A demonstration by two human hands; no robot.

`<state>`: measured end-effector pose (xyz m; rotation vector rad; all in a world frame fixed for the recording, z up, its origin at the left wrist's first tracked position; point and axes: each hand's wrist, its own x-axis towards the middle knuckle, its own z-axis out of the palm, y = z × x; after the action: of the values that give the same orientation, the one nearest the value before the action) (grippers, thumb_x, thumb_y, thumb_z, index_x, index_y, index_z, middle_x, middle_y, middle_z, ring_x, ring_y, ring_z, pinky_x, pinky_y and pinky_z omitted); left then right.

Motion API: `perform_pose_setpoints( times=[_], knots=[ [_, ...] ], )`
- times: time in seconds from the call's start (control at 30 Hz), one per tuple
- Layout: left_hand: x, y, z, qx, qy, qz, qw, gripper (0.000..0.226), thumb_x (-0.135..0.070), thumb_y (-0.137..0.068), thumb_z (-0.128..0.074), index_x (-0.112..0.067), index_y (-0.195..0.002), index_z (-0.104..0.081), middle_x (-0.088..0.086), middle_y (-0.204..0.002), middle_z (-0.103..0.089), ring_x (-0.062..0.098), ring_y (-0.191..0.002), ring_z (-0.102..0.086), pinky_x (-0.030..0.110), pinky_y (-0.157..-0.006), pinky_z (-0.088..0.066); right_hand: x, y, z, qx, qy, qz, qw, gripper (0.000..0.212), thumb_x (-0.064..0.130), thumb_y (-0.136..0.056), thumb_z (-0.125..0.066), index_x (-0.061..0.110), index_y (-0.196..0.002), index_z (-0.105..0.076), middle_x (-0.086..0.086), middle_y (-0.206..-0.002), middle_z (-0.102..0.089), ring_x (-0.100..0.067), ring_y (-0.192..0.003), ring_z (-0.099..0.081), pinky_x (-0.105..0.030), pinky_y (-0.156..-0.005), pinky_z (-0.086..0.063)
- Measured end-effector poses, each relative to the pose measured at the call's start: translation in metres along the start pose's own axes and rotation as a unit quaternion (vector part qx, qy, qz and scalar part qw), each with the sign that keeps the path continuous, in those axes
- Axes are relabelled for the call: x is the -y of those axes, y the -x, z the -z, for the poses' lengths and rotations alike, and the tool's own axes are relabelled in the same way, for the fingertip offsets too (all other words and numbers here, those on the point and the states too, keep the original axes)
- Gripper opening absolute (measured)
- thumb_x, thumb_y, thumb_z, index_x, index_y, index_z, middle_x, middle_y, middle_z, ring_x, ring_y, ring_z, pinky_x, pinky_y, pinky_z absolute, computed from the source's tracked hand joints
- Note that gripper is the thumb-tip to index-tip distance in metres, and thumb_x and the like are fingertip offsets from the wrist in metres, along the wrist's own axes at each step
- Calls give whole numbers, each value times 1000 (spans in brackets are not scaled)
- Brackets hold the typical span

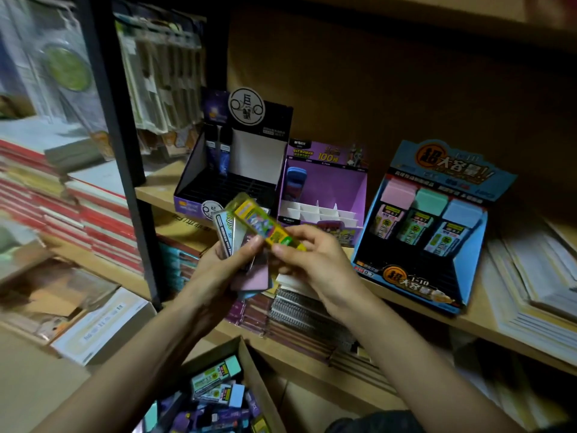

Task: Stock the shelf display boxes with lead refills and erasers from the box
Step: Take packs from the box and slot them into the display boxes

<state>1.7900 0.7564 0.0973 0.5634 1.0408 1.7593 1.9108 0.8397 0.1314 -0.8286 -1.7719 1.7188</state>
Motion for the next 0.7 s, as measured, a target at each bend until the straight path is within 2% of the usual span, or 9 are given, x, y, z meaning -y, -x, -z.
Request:
perform_pose_setpoints(
  times=[0.07, 0.13, 0.2, 0.27, 0.33, 0.4, 0.57, 0.7],
  knots=[
    [-6, -1, 4, 3, -16, -8, 1000, 32, -15, -74, -66, -7, -104, -62, 10, -90, -74, 18, -73, -71, 26, -60, -57, 10, -2, 9, -26, -61, 4, 998, 24, -3, -82, -64, 17, -96, -61, -4, -79, -70, -10, -66, -65, -20, -62, -51],
    [-12, -2, 7, -12, -35, -15, 999, 32, -16, -71, -69, -11, -102, -61, 4, -82, -73, 14, -69, -70, 23, -56, -55, 23, -6, 27, -82, -58, 40, 994, 29, -5, -80, -63, 19, -96, -63, -4, -83, -71, -13, -72, -67, -21, -64, -52],
    [-16, -4, 12, -30, -43, -19, 998, 33, -18, -70, -69, -13, -102, -60, 0, -76, -73, 12, -66, -70, 22, -54, -55, 39, -12, 49, -129, 17, 82, 988, 29, -2, -80, -65, 22, -96, -64, -3, -92, -69, -13, -76, -68, -22, -65, -53],
    [-18, -5, 15, -41, -47, -18, 998, 35, -19, -70, -70, -13, -103, -60, 1, -79, -72, 12, -67, -69, 23, -54, -55, 53, -20, 68, -151, 159, 101, 971, 28, 2, -80, -68, 23, -98, -64, -2, -92, -68, -12, -77, -68, -22, -64, -53],
    [-19, -6, 18, -51, -58, -20, 997, 41, -21, -68, -71, -12, -107, -60, 4, -87, -71, 13, -72, -70, 24, -56, -55, 64, -32, 83, -162, 303, 104, 933, 26, 7, -78, -72, 21, -99, -66, -3, -91, -67, -15, -80, -64, -27, -67, -49],
    [-19, -6, 20, -60, -60, -26, 996, 50, -22, -65, -73, -10, -112, -59, 6, -92, -71, 14, -76, -71, 23, -57, -56, 71, -46, 91, -169, 399, 122, 893, 23, 10, -78, -74, 17, -99, -68, -3, -90, -65, -17, -82, -59, -28, -70, -43],
    [-22, -6, 20, -60, -54, -33, 996, 59, -23, -62, -73, -6, -117, -57, 11, -100, -69, 12, -76, -71, 22, -56, -54, 75, -81, 90, -170, 494, 151, 839, 15, 8, -79, -71, 16, -92, -68, -4, -84, -63, -19, -82, -56, -24, -70, -35],
    [-22, -4, 19, -54, -60, -35, 996, 48, -20, -64, -72, -5, -108, -59, 4, -83, -69, 9, -66, -69, 20, -52, -53, 65, -102, 81, -136, 537, 144, 820, 19, 7, -79, -71, 14, -96, -70, -8, -92, -67, -20, -87, -59, -26, -75, -43]
  ],
)
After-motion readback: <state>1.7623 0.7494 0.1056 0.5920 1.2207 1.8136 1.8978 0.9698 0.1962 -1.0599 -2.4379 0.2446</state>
